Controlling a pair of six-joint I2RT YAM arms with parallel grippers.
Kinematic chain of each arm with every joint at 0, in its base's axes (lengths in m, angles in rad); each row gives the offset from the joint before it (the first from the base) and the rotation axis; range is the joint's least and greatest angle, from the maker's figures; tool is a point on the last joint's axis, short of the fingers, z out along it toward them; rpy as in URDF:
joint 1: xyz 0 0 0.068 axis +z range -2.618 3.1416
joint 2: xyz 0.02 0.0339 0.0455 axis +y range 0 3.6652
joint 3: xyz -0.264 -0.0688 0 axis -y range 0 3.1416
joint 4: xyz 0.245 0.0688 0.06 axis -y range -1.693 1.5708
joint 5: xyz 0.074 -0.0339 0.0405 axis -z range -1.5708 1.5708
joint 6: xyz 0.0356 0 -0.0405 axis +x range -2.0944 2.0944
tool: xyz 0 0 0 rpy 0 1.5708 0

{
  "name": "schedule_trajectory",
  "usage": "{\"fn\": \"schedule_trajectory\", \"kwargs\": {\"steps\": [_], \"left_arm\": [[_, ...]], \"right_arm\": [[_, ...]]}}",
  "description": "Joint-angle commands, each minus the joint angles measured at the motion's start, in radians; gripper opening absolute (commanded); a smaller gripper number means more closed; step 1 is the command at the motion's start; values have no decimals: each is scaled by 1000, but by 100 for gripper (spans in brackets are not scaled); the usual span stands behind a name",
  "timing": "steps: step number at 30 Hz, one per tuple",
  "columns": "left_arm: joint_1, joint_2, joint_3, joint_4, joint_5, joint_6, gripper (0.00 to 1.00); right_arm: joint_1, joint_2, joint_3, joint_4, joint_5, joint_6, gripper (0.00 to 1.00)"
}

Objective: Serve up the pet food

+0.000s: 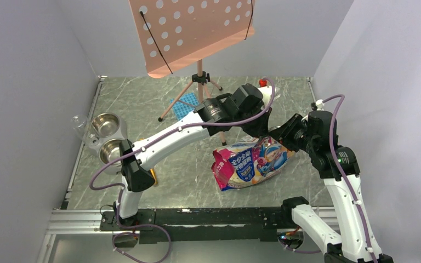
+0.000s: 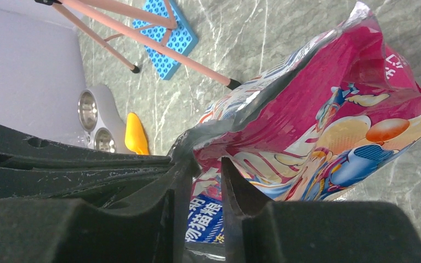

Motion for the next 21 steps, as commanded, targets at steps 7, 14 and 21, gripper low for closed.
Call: {"fn": "schedule_trajectory", "kwargs": {"steps": [7,14,21], "left_arm": [[-5,-21,-27,103,133,-15,0],[-6,-13,-2,72,84,-16,0],[-12,34,113,-95,-237,-1,0]], "right_arm": [[-4,13,-2,42,-7,16,34],[-3,14,-16,77,-31,1,0],[2,43,38,-160,130,1,0]]}}
